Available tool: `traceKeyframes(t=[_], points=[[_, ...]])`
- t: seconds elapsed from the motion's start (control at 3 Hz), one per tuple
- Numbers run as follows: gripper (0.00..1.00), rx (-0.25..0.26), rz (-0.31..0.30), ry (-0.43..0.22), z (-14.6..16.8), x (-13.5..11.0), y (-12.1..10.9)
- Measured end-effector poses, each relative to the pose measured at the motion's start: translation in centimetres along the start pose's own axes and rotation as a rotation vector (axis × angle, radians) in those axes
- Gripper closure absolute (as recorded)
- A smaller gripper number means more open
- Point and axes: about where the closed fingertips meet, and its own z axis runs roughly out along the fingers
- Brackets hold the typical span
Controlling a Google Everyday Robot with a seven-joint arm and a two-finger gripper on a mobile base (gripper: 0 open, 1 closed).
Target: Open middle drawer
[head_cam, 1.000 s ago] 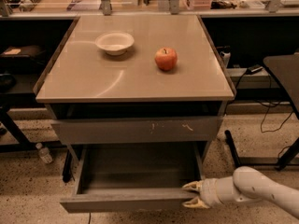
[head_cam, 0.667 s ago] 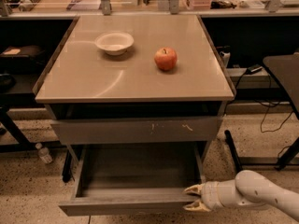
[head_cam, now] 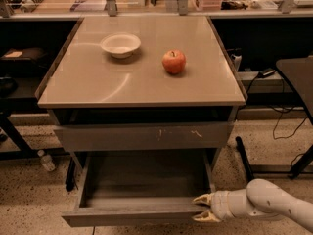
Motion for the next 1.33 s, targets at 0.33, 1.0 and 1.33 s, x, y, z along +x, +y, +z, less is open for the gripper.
traceKeyframes(t=[0.33,1.0,1.33], points=[[0.62,0.000,0.000,0.000,0.00,0.00,0.00],[0.42,-0.015,0.002,-0.010,-0.19,0.00,0.78],[0.64,-0.015,0.002,-0.010,-0.23,-0.05,0.78]])
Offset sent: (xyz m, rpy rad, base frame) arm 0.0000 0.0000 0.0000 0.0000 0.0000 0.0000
